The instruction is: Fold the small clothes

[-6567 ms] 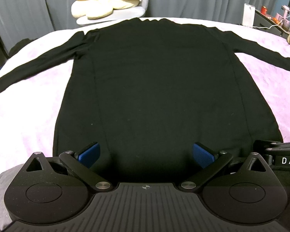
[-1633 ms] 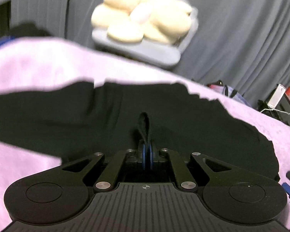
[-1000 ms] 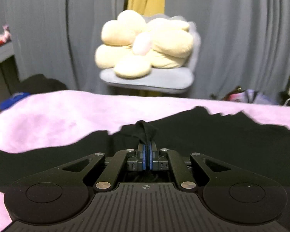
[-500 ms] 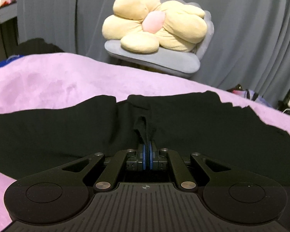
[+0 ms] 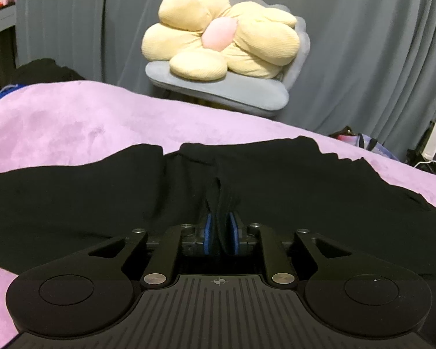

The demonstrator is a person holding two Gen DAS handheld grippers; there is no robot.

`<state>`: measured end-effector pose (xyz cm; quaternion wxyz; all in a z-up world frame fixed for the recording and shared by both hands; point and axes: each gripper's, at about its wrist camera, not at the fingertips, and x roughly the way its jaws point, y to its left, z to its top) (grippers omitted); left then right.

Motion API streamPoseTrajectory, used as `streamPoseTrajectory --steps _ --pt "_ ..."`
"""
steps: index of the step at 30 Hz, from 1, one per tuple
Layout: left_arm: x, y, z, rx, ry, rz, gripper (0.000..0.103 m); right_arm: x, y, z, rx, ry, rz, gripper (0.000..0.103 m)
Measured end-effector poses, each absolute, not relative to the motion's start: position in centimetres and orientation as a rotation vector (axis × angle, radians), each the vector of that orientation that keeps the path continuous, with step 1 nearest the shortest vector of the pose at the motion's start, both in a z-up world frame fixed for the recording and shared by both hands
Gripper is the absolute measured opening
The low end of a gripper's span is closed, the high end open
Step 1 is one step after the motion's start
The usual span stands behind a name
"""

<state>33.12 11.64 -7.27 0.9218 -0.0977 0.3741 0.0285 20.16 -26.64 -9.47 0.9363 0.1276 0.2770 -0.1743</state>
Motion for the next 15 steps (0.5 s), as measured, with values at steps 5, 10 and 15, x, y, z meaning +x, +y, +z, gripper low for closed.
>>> streamPoseTrajectory --steps 5,10,15 --pt "33.7 11.0 -8.0 -0.154 0.799 0.097 0.019 21.4 -26.2 -10.9 0.232 0.684 -0.313 0.007" --pt "33.1 11.0 -8.0 -0.184 0.794 0.095 0.039 20.6 -26.6 -9.8 0.294 0.604 -0.318 0.008" --pt "32.3 11.2 -8.0 -0.208 0.796 0.105 0.046 21.5 -26.2 -11.0 0.236 0.693 -0.323 0.012"
